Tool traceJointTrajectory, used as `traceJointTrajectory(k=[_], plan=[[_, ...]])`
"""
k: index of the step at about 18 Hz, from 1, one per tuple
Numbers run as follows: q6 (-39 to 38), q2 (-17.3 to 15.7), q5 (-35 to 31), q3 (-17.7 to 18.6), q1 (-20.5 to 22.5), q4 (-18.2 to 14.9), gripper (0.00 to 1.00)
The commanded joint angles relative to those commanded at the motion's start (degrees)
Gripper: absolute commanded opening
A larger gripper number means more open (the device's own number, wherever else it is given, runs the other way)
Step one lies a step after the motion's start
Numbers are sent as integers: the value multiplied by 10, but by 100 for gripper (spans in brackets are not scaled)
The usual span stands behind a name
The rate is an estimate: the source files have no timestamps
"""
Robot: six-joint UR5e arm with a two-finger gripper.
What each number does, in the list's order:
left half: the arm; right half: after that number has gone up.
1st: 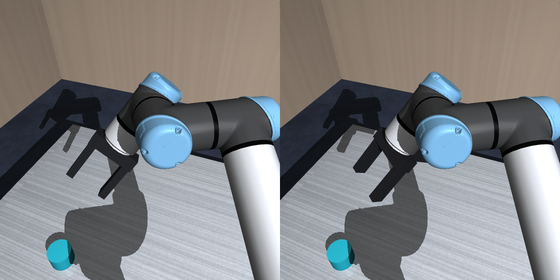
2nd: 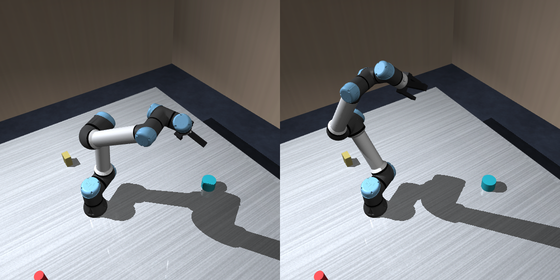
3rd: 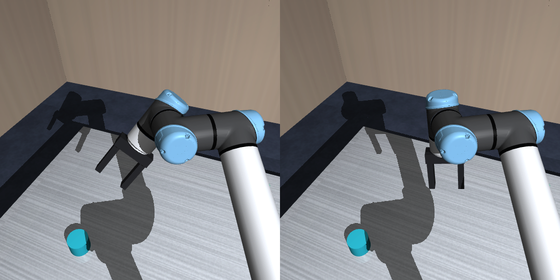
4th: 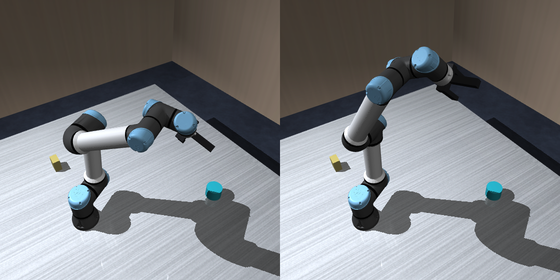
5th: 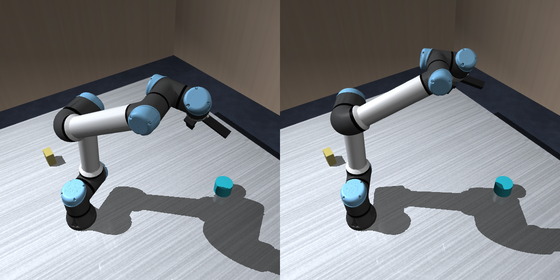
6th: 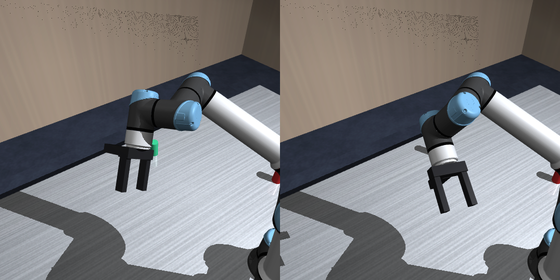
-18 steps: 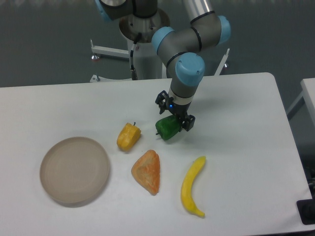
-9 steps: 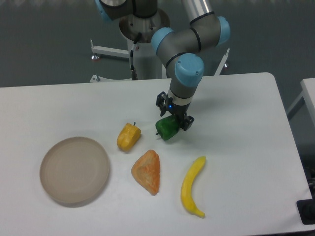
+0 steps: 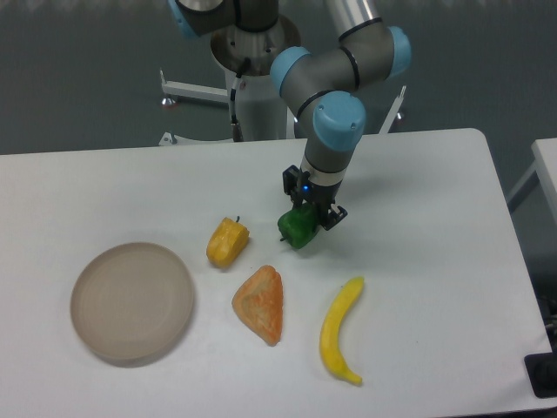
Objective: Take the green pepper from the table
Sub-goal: 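Lift the green pepper off the table and carry it toward the banana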
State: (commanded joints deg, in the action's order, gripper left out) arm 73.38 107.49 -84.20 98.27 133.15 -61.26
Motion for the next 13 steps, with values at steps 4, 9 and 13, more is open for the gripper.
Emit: traceJointTrajectory(k=[4,9,13], plan=[[43,25,-1,-75,25,-6,47],[77,76,-3,-166,42,-7,47],[118,104,-35,-217,55,-7,47]])
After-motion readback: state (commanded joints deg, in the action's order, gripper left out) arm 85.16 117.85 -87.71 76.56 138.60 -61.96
